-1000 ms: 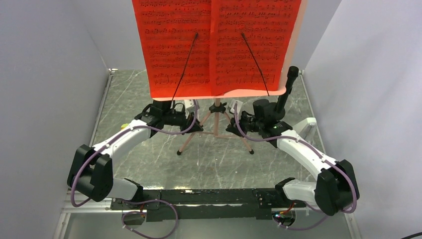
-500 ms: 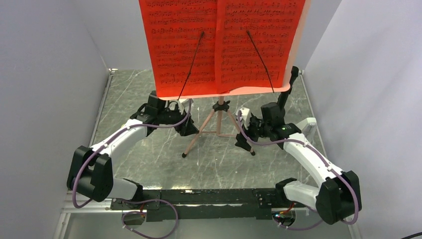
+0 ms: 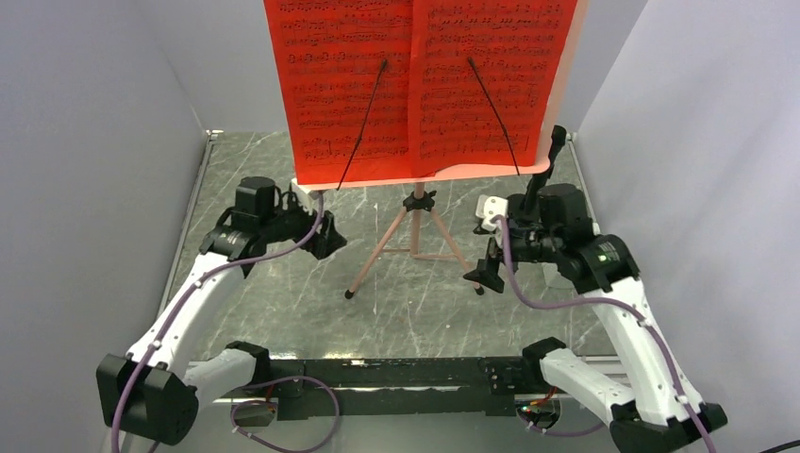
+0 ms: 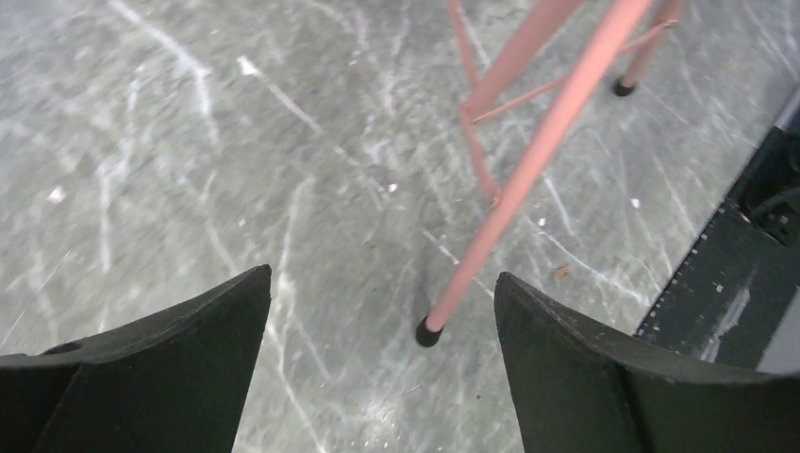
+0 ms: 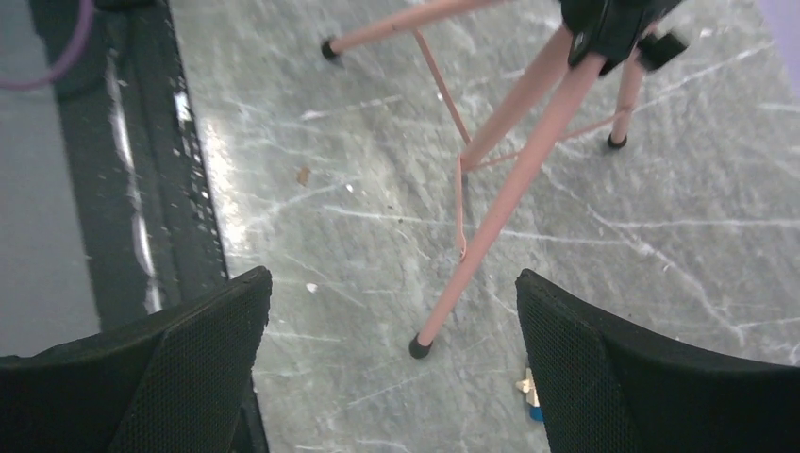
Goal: Pack up the instrument practice props
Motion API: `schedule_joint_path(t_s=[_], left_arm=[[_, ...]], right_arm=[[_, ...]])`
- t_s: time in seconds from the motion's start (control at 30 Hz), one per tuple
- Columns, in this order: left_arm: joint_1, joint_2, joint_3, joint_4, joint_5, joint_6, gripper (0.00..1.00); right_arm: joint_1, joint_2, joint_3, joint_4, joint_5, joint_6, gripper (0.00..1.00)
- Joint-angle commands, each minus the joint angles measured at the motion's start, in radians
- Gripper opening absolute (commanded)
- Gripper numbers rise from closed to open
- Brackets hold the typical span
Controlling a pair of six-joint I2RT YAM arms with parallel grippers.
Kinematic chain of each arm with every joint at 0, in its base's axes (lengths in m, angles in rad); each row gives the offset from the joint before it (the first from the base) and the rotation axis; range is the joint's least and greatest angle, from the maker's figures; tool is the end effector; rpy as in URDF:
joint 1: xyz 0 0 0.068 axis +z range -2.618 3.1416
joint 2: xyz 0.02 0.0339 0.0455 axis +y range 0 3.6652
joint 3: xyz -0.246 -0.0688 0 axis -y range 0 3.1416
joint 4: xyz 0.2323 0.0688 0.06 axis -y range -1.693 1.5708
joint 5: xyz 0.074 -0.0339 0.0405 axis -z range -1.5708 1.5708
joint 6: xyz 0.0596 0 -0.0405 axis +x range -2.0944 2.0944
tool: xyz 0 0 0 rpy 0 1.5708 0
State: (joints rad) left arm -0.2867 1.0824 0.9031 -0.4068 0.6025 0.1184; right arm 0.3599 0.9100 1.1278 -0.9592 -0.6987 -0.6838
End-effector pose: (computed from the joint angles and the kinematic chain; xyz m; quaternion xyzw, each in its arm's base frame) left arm 0.2268 -0.1021 0.2803 0.3067 0.7961 -0.2985 0.4278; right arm 0.1466 0.0961 0.3357 -0.5482 0.6767 0.2481 0.4241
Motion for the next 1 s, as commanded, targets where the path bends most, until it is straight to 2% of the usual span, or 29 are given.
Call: schedule_joint_path(t_s=[0.0, 0.1, 0.17, 0.3, 0.47, 0.63, 0.7, 0.8, 0.87, 0.9, 0.93, 0.97], left_arm=[[0.059, -0.058, -0.011, -0.137, -0.118, -0.009, 0.91], [0.124, -0.113, 0.014, -0.158, -0.165, -0.081, 0.95], [0.201, -0.142, 0.044, -0.174, -0.197, -0.188, 0.99], [0.360, -0.159, 0.118, -0.267, -0.076, -0.302, 0.99], [0.553, -0.155, 0.260, -0.400, 0.075, -0.260, 0.99], [0.573, -0.151, 0.493, -0.295, -0.039, -0.365, 0.99], [0.601, -0.121, 0.594, -0.236, -0.016, -0.416, 0.99], [0.681, -0.037, 0.735, -0.164, 0.093, -0.511, 0.99], [0.747, 0.018, 0.829, -0.099, 0.231, -0.585, 0.99], [0.791, 0.045, 0.868, -0.024, 0.330, -0.654, 0.99], [0.837, 0.066, 0.865, 0.150, 0.500, -0.761, 0.98], [0.872, 0.081, 0.829, 0.290, 0.622, -0.946, 0.97]], right_arm=[[0.004, -0.028, 0.153, -0.151, -0.113, 0.096, 1.00], [0.004, 0.025, 0.309, -0.201, -0.177, 0.135, 1.00], [0.005, 0.075, 0.420, -0.213, -0.211, 0.162, 1.00], [0.008, 0.183, 0.644, -0.190, -0.299, 0.235, 1.00], [0.022, 0.298, 0.852, -0.093, -0.407, 0.369, 0.99], [0.076, 0.420, 1.038, 0.047, -0.437, 0.491, 0.99], [0.106, 0.477, 1.125, 0.097, -0.426, 0.538, 0.99], [0.173, 0.544, 1.240, 0.136, -0.333, 0.566, 1.00], [0.215, 0.559, 1.263, 0.163, -0.250, 0.596, 1.00], [0.238, 0.557, 1.261, 0.171, -0.200, 0.607, 1.00], [0.263, 0.550, 1.242, 0.186, -0.174, 0.618, 1.00], [0.276, 0.540, 1.221, 0.194, -0.140, 0.627, 1.00]])
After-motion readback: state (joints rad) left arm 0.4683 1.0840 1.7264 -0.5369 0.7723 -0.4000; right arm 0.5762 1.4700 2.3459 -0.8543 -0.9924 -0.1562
